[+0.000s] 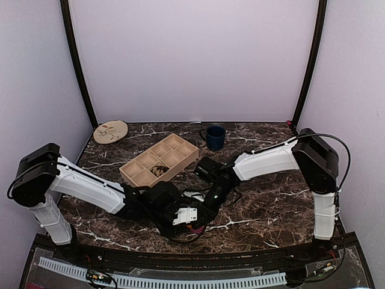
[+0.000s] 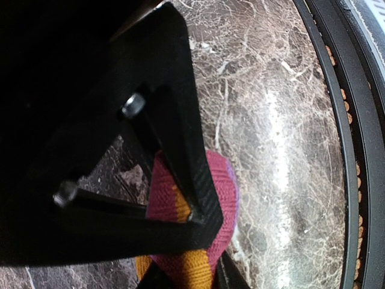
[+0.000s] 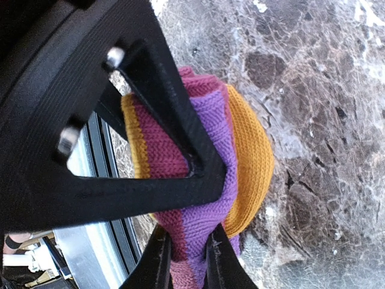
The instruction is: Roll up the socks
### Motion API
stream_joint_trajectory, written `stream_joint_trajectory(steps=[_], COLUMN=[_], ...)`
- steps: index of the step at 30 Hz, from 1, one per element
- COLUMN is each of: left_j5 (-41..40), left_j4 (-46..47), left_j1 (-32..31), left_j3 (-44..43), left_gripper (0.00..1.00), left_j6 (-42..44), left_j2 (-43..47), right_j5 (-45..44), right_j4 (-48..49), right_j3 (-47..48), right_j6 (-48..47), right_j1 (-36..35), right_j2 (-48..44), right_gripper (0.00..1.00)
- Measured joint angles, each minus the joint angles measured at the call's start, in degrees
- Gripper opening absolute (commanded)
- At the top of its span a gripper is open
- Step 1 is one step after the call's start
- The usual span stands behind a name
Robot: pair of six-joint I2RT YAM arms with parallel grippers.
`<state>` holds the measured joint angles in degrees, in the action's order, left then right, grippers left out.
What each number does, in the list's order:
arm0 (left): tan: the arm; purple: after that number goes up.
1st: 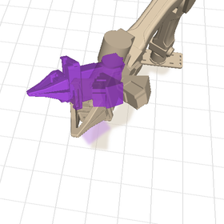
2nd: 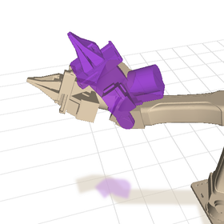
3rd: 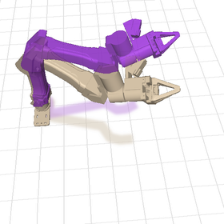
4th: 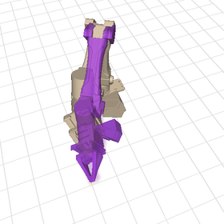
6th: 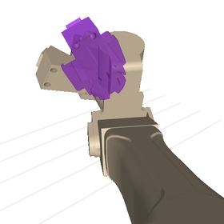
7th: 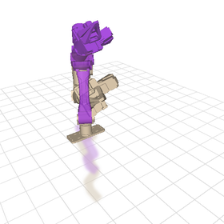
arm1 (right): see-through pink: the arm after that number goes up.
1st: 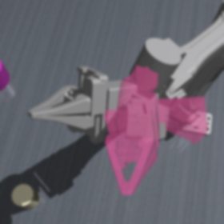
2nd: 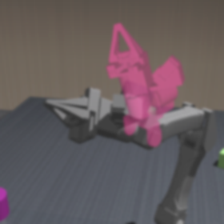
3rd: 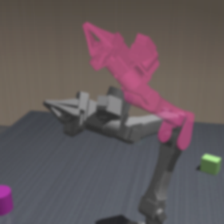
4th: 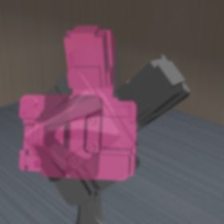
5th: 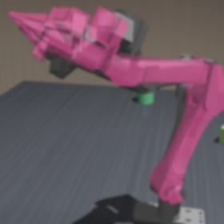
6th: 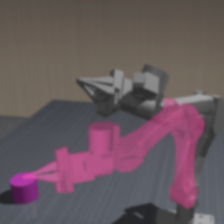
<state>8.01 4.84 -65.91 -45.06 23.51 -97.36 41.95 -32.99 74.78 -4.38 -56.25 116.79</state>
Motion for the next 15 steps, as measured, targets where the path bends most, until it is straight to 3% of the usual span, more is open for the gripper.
stream_joint_trajectory(steps=[7, 15], left_j5=[0.44, 2.27], left_j4=[-0.83, -1.81], left_j1=[0.00, 0.00], left_j3=[-1.11, -4.13], left_gripper=[0.07, 0.04], left_j6=[-0.98, -3.63], left_j2=[-0.72, -2.99], right_j5=[0.35, 0.04], right_j4=[0.04, 4.72], right_j3=[-0.37, -6.19], right_j6=[0.39, 3.72], right_j1=[0.55, 2.21], right_j2=[-0.02, -3.34], right_gripper=[0.28, 0.38])
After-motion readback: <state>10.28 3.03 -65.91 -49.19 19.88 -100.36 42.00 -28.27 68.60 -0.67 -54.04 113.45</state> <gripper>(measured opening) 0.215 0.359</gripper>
